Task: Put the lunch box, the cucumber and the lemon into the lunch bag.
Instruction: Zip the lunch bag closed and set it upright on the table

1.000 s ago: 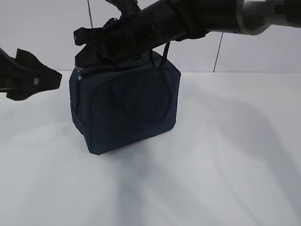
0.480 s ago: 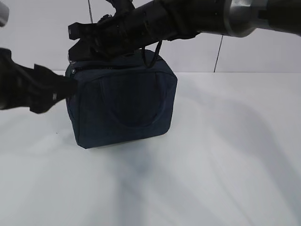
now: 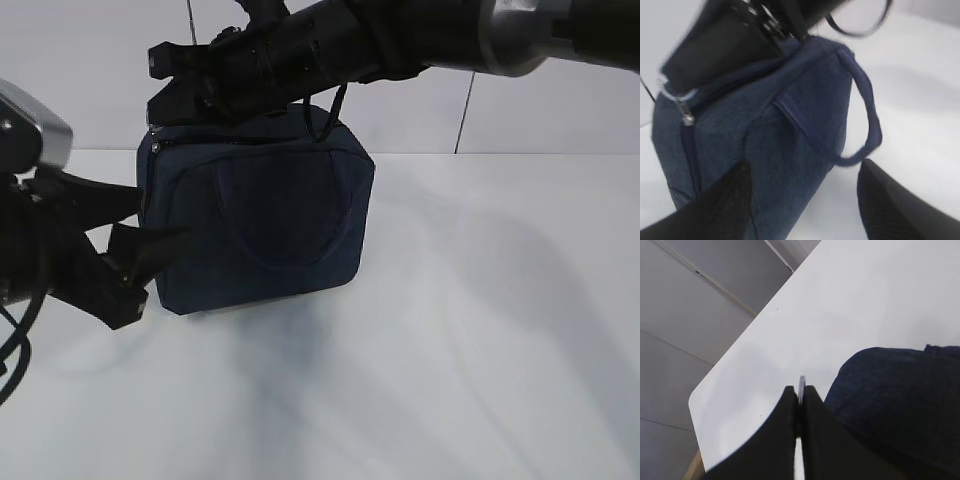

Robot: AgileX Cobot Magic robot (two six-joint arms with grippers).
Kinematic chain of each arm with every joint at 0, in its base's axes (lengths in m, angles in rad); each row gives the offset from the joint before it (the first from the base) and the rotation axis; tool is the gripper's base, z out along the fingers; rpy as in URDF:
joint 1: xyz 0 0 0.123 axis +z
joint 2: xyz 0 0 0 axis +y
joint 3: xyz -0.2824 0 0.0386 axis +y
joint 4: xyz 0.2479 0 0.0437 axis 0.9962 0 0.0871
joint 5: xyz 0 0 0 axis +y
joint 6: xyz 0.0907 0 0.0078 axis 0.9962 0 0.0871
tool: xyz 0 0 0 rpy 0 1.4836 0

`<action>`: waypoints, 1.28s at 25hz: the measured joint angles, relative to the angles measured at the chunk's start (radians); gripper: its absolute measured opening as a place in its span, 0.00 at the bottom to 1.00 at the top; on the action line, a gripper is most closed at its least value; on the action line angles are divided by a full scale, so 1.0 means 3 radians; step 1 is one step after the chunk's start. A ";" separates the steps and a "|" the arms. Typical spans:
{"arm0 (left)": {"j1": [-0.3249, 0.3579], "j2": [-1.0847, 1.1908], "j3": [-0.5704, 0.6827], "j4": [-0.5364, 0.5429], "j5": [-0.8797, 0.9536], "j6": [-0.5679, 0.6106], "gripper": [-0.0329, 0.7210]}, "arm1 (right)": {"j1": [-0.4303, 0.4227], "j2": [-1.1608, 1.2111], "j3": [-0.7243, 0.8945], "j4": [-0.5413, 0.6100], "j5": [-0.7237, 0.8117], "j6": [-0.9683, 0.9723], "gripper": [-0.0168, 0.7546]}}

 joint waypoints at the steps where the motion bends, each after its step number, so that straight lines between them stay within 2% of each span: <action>1: 0.0000 0.0075 0.0000 0.0006 0.0000 0.0085 0.68 | 0.0000 0.0000 0.0000 0.0000 0.0007 0.0000 0.05; 5: 0.0022 0.0188 0.0008 -0.0314 -0.0156 0.0181 0.68 | 0.0000 0.0000 0.0000 0.0004 0.0035 0.0000 0.05; 8: 0.0086 0.0203 0.0008 -0.0487 -0.0488 0.0224 0.68 | 0.0000 0.0000 0.0000 0.0004 0.0042 0.0000 0.05; 14: 0.0114 0.0469 0.0008 -0.0586 -0.0865 0.0483 0.68 | 0.0000 0.0000 0.0000 0.0013 0.0042 0.0000 0.05; 20: 0.0114 0.0779 0.0008 -0.0618 -0.1288 0.0510 0.68 | 0.0000 0.0000 0.0000 0.0015 0.0048 0.0000 0.05; 32: 0.0118 0.1162 0.0008 -0.0880 -0.1634 0.0557 0.68 | 0.0000 0.0000 0.0000 0.0028 0.0048 0.0000 0.05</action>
